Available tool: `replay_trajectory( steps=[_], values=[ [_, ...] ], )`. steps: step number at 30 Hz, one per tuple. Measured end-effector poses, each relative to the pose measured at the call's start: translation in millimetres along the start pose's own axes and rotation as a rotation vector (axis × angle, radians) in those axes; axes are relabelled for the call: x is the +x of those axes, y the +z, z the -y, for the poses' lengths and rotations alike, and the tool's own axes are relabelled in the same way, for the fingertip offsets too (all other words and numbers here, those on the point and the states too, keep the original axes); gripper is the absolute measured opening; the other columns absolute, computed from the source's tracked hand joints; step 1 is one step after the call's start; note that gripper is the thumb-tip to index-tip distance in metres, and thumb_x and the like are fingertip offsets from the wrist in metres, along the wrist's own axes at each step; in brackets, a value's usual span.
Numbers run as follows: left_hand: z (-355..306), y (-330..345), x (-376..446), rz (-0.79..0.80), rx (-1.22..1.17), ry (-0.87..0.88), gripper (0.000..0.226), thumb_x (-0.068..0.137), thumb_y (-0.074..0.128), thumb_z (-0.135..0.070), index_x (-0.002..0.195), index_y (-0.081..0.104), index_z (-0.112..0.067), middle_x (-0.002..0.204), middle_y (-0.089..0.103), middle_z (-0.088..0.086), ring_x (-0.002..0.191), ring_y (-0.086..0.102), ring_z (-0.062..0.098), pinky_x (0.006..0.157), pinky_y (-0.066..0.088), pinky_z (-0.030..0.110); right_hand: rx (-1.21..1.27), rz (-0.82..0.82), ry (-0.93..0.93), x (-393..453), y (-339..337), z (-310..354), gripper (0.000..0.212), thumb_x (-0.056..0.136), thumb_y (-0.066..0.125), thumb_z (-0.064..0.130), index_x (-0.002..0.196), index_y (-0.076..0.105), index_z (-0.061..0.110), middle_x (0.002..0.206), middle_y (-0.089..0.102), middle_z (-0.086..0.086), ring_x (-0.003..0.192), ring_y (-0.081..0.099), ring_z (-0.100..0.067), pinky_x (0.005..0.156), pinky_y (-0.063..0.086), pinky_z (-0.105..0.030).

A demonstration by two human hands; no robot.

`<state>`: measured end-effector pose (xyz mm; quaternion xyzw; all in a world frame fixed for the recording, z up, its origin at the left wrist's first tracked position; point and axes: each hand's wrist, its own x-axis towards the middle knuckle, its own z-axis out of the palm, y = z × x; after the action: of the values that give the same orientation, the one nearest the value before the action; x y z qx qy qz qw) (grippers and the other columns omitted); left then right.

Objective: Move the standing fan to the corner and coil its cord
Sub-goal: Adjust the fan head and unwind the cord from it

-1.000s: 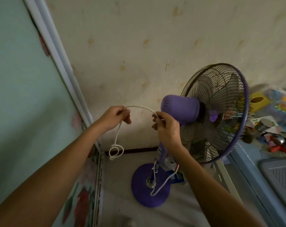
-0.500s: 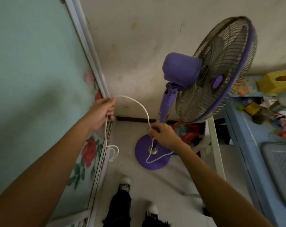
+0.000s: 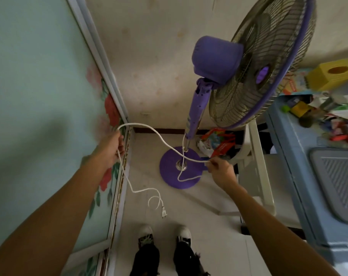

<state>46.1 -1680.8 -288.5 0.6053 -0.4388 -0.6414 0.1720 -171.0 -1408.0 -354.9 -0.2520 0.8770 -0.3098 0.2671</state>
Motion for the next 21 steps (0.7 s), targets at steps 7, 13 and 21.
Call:
replay_trajectory(
  steps=[7, 13, 21],
  values=[
    [41.2, -14.5, 39.2, 0.026, 0.223, -0.011, 0.024, 0.094, 0.055, -0.009, 0.117, 0.054, -0.015, 0.101, 0.059, 0.008, 0.093, 0.058, 0.024, 0.083, 0.050, 0.043, 0.262, -0.120, -0.019, 14.6, 18.4, 26.8, 0.017, 0.097, 0.060, 0.023, 0.085, 0.072, 0.021, 0.067, 0.066, -0.004, 0.060, 0.058, -0.016, 0.062, 0.051, -0.036],
    [51.7, -20.8, 62.5, 0.090, 0.501, 0.201, 0.089, 0.083, 0.056, 0.010, 0.156, 0.018, -0.027, 0.154, 0.036, 0.011, 0.128, 0.046, 0.024, 0.095, 0.050, 0.038, 0.173, -0.095, -0.137, 23.2, 29.1, 56.1, 0.014, 0.095, 0.062, 0.015, 0.089, 0.073, 0.010, 0.067, 0.064, -0.003, 0.061, 0.056, -0.014, 0.063, 0.052, -0.038],
    [45.6, 45.4, 64.5, 0.601, 0.950, 0.633, 0.073, 0.092, 0.067, -0.020, 0.154, 0.028, -0.016, 0.160, 0.030, 0.009, 0.145, 0.030, 0.026, 0.110, 0.026, 0.028, -0.020, -0.026, -0.297, 55.1, 51.6, 83.3, 0.016, 0.095, 0.062, 0.014, 0.090, 0.075, 0.007, 0.068, 0.064, 0.000, 0.059, 0.055, -0.005, 0.059, 0.042, -0.010]
  ],
)
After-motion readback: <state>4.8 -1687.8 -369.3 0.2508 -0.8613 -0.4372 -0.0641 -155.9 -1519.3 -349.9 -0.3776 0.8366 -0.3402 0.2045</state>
